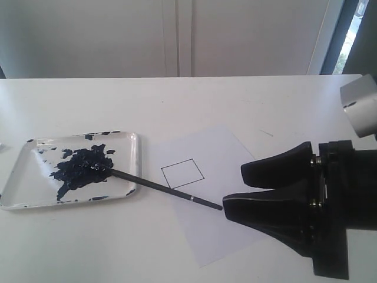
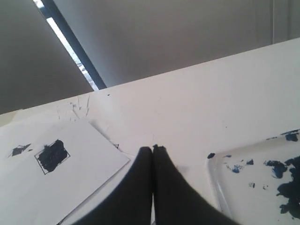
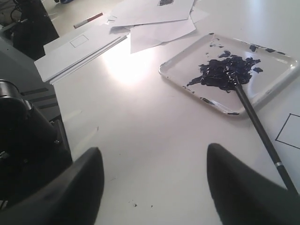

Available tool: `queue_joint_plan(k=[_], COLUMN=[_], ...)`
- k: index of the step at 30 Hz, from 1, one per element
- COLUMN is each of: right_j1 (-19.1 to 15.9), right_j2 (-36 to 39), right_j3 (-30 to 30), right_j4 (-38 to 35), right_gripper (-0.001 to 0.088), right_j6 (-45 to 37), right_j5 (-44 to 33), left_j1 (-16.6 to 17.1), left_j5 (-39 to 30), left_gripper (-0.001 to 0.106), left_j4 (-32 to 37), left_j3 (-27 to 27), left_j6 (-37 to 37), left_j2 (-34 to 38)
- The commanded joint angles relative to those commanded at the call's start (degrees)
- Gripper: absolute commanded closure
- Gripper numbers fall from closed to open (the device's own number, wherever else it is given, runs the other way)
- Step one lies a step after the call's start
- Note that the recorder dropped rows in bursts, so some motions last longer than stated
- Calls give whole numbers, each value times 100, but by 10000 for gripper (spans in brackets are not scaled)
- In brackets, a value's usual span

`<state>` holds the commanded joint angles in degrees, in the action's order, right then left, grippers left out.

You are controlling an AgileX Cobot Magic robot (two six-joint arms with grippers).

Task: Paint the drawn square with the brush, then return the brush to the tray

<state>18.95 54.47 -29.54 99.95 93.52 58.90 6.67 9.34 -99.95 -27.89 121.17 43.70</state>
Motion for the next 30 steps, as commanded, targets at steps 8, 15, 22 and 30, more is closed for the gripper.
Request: queue_joint_plan(k=[8,15,22,30], right_j1=[0,0,0,0], right_j2=[0,113,367,985], right_j3=[0,0,-69,-379], right_j4=[0,0,0,0], right_gripper=[268,268,268,268], right_j6=[0,196,-39,-93], right_j5=[35,-1003,-911,-844], left_j1=[-10,-10,-761,-794], left_j5=[67,-3223,-3719,-3654], left_gripper=[1053,1053,1053,1053], left_j4=[0,740,4124,4932], left_j3=[590,930,930,930], left_j6=[-379,-1827,-4542,-6583], left_j2=[-1750,-2429,-2434,-2434])
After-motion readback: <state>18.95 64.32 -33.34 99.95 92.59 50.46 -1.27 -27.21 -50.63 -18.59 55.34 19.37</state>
